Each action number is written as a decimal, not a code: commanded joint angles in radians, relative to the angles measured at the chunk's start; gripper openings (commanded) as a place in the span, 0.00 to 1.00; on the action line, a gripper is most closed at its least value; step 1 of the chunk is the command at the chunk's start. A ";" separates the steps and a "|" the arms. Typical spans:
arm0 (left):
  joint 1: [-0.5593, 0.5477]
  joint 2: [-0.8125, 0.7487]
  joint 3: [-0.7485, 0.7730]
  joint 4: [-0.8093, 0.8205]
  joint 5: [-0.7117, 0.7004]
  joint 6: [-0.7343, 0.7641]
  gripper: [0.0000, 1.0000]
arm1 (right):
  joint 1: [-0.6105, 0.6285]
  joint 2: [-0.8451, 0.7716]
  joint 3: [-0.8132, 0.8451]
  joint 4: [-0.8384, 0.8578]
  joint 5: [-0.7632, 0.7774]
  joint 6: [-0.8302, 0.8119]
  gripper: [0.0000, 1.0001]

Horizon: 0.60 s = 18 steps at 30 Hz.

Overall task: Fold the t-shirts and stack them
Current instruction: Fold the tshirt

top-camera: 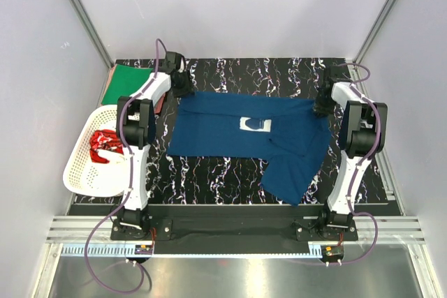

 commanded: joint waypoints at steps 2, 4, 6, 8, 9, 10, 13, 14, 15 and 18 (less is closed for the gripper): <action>0.002 0.054 0.130 -0.038 -0.102 0.005 0.49 | -0.027 0.088 0.085 0.014 0.103 -0.057 0.17; 0.002 0.082 0.157 -0.051 -0.115 0.000 0.49 | -0.028 0.125 0.120 0.010 0.117 -0.073 0.17; 0.002 0.094 0.171 -0.061 -0.124 -0.006 0.49 | -0.028 0.150 0.162 0.008 0.123 -0.104 0.18; 0.002 0.096 0.169 -0.055 -0.124 -0.005 0.49 | -0.028 0.148 0.183 0.011 0.114 -0.121 0.18; 0.002 0.091 0.177 -0.058 -0.124 -0.003 0.49 | -0.028 0.136 0.189 0.017 0.063 -0.127 0.19; 0.002 0.085 0.183 -0.063 -0.119 0.000 0.49 | -0.028 0.127 0.195 0.022 0.030 -0.130 0.22; 0.002 0.021 0.187 -0.088 -0.096 0.018 0.50 | -0.028 0.085 0.240 0.013 -0.082 -0.120 0.26; 0.001 -0.005 0.184 -0.092 -0.104 0.026 0.50 | -0.028 0.066 0.270 0.002 -0.113 -0.106 0.27; -0.001 -0.060 0.169 -0.098 -0.110 0.043 0.51 | -0.027 0.055 0.283 -0.024 -0.146 -0.100 0.28; -0.012 -0.169 0.119 -0.100 -0.108 0.054 0.52 | -0.027 0.003 0.303 -0.061 -0.174 -0.046 0.29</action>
